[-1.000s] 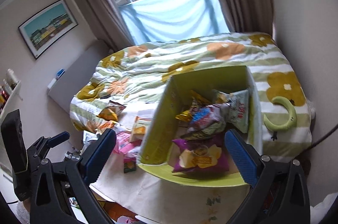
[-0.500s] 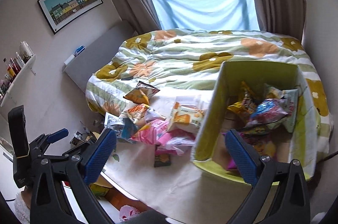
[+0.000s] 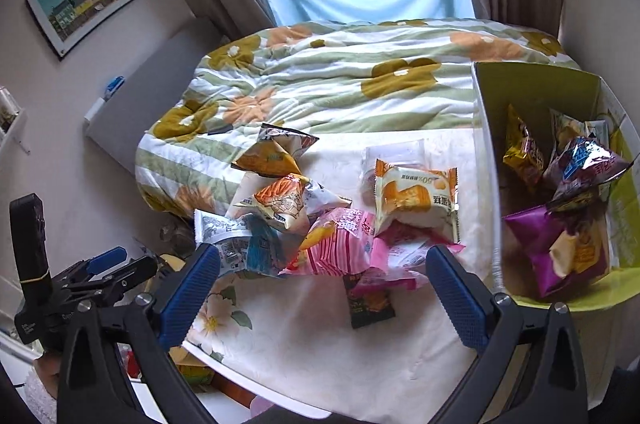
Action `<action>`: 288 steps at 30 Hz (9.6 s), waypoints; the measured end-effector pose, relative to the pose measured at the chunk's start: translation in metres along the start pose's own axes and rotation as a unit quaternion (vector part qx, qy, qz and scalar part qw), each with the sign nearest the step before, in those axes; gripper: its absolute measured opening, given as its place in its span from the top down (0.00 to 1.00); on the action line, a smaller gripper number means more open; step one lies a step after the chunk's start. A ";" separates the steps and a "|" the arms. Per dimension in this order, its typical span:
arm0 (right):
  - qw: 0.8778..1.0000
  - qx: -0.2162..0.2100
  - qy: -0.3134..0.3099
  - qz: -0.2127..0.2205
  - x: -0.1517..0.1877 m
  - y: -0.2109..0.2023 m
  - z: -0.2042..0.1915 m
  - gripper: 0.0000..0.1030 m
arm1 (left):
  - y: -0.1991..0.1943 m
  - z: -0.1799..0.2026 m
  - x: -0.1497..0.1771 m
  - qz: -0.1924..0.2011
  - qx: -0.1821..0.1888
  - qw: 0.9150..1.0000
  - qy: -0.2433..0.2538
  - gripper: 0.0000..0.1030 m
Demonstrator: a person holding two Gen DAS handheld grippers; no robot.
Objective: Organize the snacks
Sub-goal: 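Withdraw both grippers from the box toward the remaining snack bags, then close the left gripper on the white printed bag while the right gripper grasps the pink bag, then carry both bags over the yellow-green box and open both grippers to drop them, then withdraw both grippers from the box back toward the remaining bags, then grasp the orange cheese-stick bag with the left gripper while the right gripper grasps the white-pink bag, then carry both bags over the box and open both grippers to drop them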
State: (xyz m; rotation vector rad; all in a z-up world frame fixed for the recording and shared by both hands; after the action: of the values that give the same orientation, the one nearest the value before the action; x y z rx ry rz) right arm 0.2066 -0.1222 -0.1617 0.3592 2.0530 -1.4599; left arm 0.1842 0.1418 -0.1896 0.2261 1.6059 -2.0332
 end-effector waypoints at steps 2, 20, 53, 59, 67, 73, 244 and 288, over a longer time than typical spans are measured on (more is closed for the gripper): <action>1.000 0.013 0.007 -0.004 0.000 0.012 -0.005 0.00 | 0.022 -0.010 -0.004 -0.021 0.020 1.000 -0.003 0.01; 0.992 0.108 -0.031 -0.050 0.012 0.103 -0.020 0.01 | 0.138 -0.013 -0.023 -0.097 0.068 0.993 0.023 0.01; 0.984 0.087 -0.051 -0.148 0.014 0.178 0.000 0.01 | 0.154 -0.012 -0.016 -0.129 0.025 0.991 0.035 0.41; 0.983 0.078 -0.056 -0.154 0.019 0.178 -0.006 0.15 | 0.146 -0.020 -0.015 -0.122 0.021 0.992 0.026 0.43; 0.985 0.076 -0.053 -0.145 0.027 0.165 -0.012 0.26 | 0.132 -0.022 -0.009 -0.113 0.021 0.993 0.029 0.45; 0.987 0.067 -0.049 -0.135 0.033 0.150 -0.019 0.27 | 0.118 -0.022 -0.004 -0.107 0.026 0.993 0.034 0.46; 0.977 0.177 0.114 -0.020 0.057 0.123 0.050 0.05 | 0.204 0.109 -0.059 -0.142 0.021 0.960 0.240 0.05; 0.973 0.191 0.099 -0.090 0.060 0.138 0.057 0.51 | 0.173 0.076 -0.027 -0.155 0.051 0.962 0.217 0.38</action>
State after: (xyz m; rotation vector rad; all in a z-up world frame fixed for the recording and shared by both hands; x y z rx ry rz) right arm 0.2498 -0.1320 -0.3167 0.4994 1.9900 -2.0092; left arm 0.3080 0.0529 -0.3037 0.5167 1.8920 -2.4366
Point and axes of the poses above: each gripper's, at about its wrist camera, not at the fingertips, and y roughly the way its jaws point, z to its right, x to its underside, the point moved 2 cm from there along y, roughly the way its jaws point, and after that the axes turned 9 degrees about -y, right-handed, at the moved point
